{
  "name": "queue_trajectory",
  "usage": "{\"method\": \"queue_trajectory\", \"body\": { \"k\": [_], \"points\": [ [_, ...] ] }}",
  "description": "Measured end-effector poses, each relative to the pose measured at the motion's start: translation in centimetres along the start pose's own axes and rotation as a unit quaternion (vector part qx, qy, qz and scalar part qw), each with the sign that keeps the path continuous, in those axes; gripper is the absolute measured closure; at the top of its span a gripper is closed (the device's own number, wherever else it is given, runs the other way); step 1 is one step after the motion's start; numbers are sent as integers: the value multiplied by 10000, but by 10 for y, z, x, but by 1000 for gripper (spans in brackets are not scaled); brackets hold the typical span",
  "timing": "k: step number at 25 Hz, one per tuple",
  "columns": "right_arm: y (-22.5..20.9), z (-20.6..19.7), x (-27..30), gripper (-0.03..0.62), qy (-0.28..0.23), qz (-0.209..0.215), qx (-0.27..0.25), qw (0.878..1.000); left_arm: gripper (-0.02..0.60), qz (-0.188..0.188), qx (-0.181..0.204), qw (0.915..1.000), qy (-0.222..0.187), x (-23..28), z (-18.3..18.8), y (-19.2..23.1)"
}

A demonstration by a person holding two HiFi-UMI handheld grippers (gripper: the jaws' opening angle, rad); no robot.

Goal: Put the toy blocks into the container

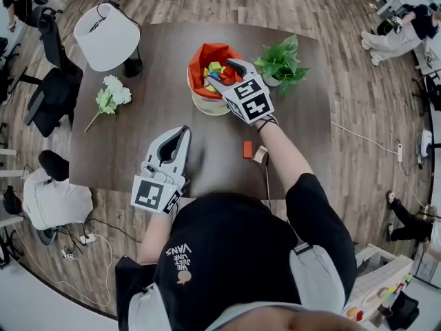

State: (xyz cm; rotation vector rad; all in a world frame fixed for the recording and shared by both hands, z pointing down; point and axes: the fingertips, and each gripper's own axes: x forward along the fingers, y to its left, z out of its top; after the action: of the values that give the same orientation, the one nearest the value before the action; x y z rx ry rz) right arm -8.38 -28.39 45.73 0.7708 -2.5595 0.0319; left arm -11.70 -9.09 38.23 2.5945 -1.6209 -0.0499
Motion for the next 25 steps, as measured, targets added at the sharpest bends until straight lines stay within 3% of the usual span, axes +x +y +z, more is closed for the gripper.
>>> {"method": "queue_trajectory", "body": {
  "k": [3, 5, 15, 25],
  "points": [
    [1, 7, -9, 341, -192, -57, -41, 9998, 571, -34, 7, 10000, -18, 1, 1, -2],
    [-2, 14, -18, 490, -385, -228, -77, 9990, 571, -71, 17, 10000, -25, 1, 2, -3],
    [6, 46, -63, 569, -980, -437, -182, 9941, 571, -203, 26, 9997, -106, 1, 6, -9],
    [30, 46, -108, 577, -1252, -469, -66, 9910, 571, -368, 26, 9992, -156, 2, 9, -13]
  ]
}}
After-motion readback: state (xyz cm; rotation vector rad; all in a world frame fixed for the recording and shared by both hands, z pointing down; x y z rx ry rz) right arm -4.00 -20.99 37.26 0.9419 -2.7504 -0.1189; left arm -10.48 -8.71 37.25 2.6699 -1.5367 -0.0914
